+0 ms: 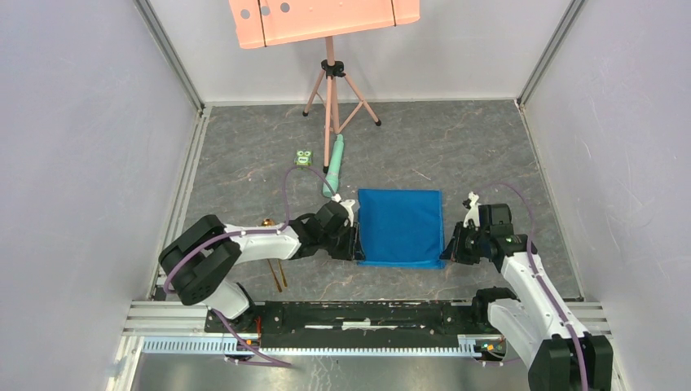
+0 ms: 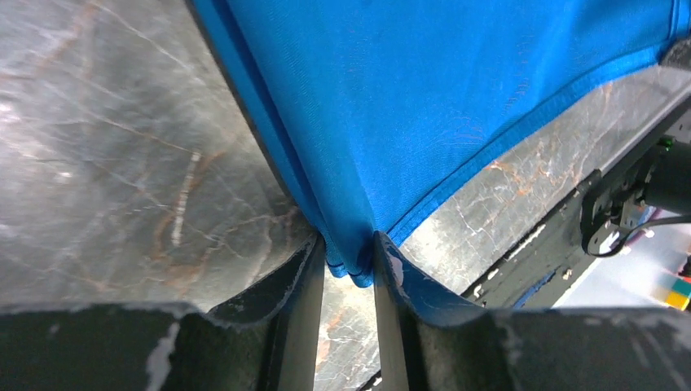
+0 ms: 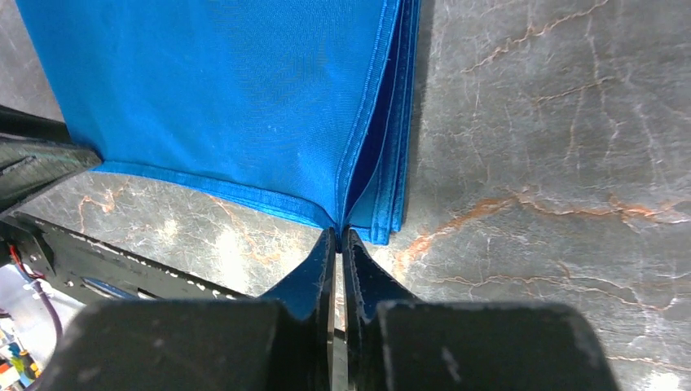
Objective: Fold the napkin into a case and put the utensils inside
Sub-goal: Pick up the top corner of the square-folded napkin from the center of the board.
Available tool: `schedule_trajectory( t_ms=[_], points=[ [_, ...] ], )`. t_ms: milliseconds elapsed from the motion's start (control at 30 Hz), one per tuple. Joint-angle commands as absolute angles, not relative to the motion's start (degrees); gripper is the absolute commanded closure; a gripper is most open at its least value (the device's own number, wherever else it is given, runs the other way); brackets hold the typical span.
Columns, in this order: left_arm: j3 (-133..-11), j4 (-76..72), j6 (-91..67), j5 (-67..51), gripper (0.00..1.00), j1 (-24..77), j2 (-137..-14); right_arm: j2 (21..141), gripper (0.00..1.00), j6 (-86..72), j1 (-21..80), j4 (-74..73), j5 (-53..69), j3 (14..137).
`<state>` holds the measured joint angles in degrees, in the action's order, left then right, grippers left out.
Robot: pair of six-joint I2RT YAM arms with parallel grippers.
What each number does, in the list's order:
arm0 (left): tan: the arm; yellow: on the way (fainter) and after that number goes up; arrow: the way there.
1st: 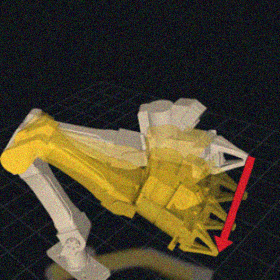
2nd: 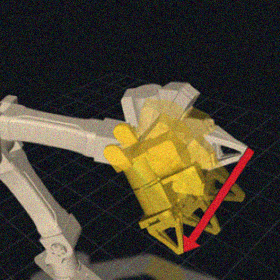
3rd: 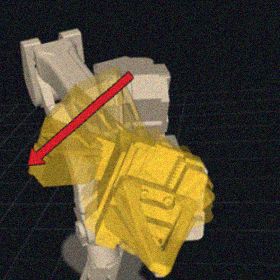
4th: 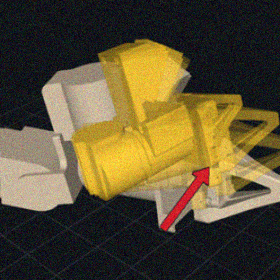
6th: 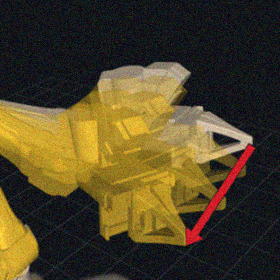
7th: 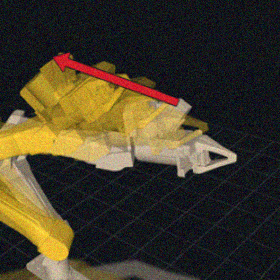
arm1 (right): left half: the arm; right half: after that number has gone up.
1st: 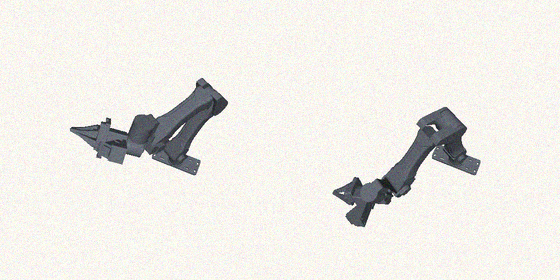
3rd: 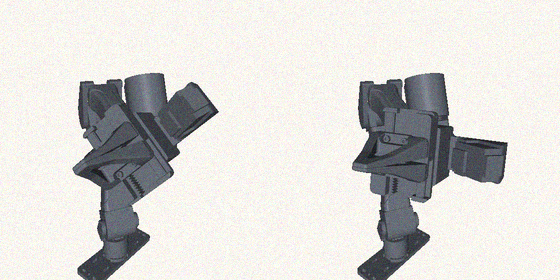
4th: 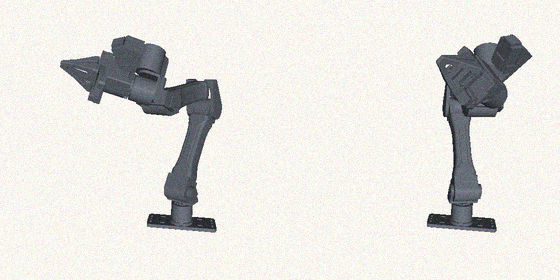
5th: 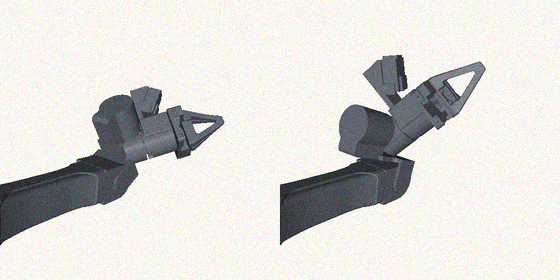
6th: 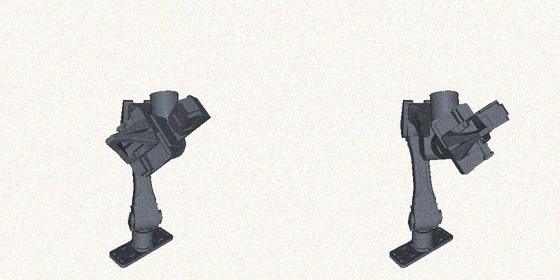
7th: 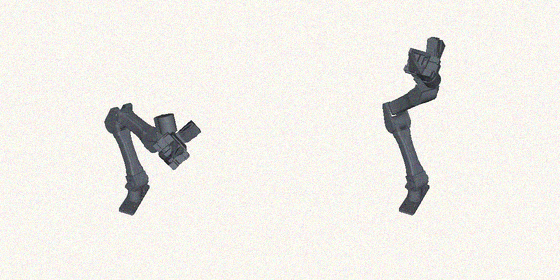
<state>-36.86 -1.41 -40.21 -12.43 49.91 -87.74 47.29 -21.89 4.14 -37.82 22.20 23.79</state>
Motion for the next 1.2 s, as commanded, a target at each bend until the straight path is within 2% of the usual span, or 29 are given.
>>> schedule_trajectory(
  t_ms=[0,233,433,500,600,767,800,867,900,1033,1167],
  points=[
    [-35.57,-2.72,-42.93,-12.75,0.65,52.59,-89.38,49.76,0.94,-16.53,4.37,-40.71,20.53,28.13],
    [-35.34,-1.94,-43.07,-12.11,0.66,53.09,-87.71,51.59,0.88,-12.52,4.39,-42.82,18.46,31.80],
    [-34.67,-1.93,-43.24,-11.80,0.62,53.08,-86.62,52.00,0.82,-12.46,4.45,-41.59,19.93,30.76],
    [-34.66,-1.94,-43.33,-11.88,0.62,53.04,-86.57,52.03,0.85,-12.62,4.44,-40.72,20.72,30.02],
    [-34.48,-1.93,-43.41,-11.83,0.61,53.07,-86.55,51.83,0.98,-13.23,4.40,-38.98,21.78,28.82],
    [-34.45,-1.68,-43.35,-12.14,0.59,53.06,-86.32,51.98,1.00,-13.29,4.56,-37.43,22.47,27.17],
    [-34.39,-1.50,-43.33,-12.13,0.59,53.09,-86.11,52.07,0.99,-13.35,4.56,-38.10,21.73,27.07],
    [-34.25,-1.32,-43.30,-12.05,0.58,53.01,-85.54,51.26,0.82,-14.12,4.57,-38.88,20.19,26.78],
    [-34.18,-1.33,-43.24,-11.96,0.58,53.08,-85.32,50.42,0.77,-14.86,4.56,-38.98,19.10,26.56],
    [-33.88,-1.40,-43.41,-11.78,0.58,53.06,-85.08,48.94,0.67,-15.46,4.53,-39.93,16.13,26.20],
    [-33.73,-1.67,-43.42,-12.03,0.59,53.07,-84.95,49.24,0.66,-15.85,4.52,-38.74,17.54,24.68]
  ],
)
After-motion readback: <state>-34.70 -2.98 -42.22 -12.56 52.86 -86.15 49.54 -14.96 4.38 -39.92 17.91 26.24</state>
